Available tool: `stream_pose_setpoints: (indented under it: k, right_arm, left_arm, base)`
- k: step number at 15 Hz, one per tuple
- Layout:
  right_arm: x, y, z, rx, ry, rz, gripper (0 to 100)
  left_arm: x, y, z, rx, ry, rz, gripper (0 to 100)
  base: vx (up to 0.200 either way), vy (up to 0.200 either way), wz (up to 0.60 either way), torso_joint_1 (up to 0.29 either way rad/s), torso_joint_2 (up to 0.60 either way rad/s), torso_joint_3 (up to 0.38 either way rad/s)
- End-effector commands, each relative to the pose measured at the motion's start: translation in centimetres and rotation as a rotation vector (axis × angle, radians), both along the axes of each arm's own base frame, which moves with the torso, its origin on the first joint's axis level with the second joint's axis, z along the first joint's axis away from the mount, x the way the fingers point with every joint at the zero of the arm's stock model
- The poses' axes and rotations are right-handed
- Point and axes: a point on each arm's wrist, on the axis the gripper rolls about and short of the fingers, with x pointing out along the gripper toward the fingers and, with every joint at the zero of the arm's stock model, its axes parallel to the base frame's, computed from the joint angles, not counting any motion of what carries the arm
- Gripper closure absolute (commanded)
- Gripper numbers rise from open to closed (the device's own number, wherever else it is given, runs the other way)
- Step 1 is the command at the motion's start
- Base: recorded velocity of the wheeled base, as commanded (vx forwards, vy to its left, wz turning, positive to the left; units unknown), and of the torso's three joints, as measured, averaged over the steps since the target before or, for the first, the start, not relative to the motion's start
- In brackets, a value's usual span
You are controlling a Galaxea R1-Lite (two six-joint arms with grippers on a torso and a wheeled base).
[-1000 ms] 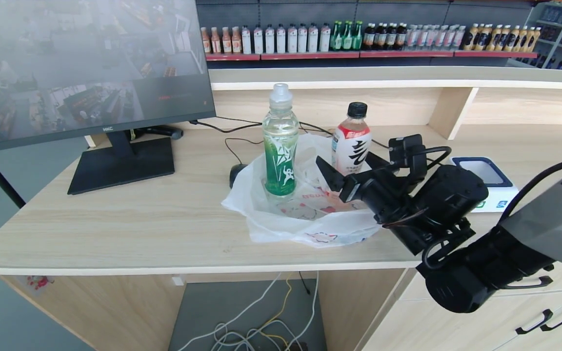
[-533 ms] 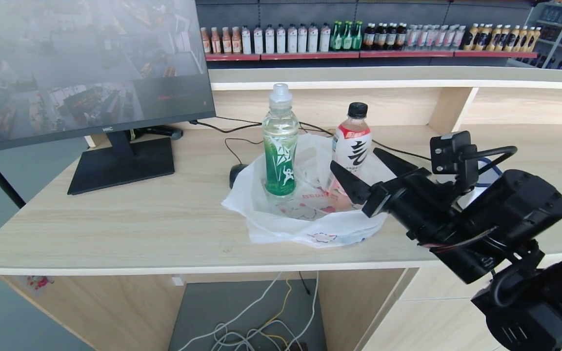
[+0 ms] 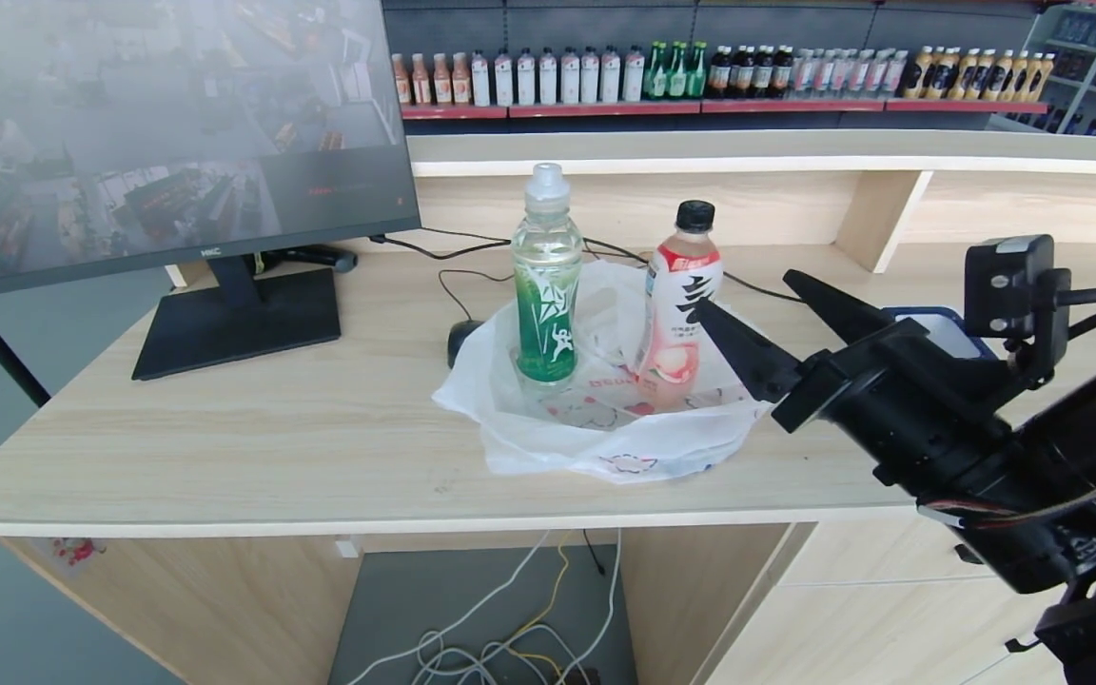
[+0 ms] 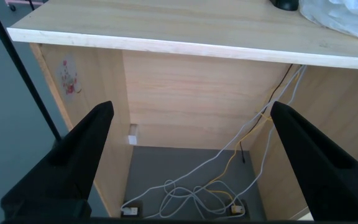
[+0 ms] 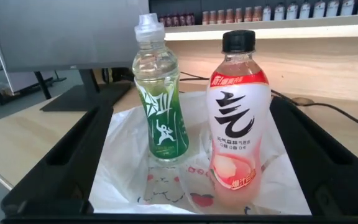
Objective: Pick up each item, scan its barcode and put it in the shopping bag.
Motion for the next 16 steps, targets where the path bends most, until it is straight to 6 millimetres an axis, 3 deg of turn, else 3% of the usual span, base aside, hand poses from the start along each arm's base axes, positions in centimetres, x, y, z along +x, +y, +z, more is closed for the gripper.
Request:
stream_pose_setpoints:
  k: [1, 9, 16]
  right_arm:
    - [-0.6, -0.4, 0.8, 0.016, -0.025, 0.001, 0]
    - [-2.7, -1.8, 1.5, 0.029, -0.049, -0.004, 0]
    - [-3.9, -2.6, 1.5, 0.031, -0.052, -0.005, 0]
  left_arm:
    - [0.0, 0.0, 0.0, 0.000, 0.001, -0.001, 0]
    - [0.0, 0.0, 0.0, -0.002, 0.001, 0.001, 0]
    - [0.0, 0.0, 0.0, -0.002, 0.001, 0.001, 0]
  base:
    - [0.000, 0.000, 0.00, 0.000, 0.00, 0.000]
    - [0.000, 0.000, 0.00, 0.000, 0.00, 0.000]
    - [0.000, -0.200, 0.00, 0.003, 0.00, 0.004]
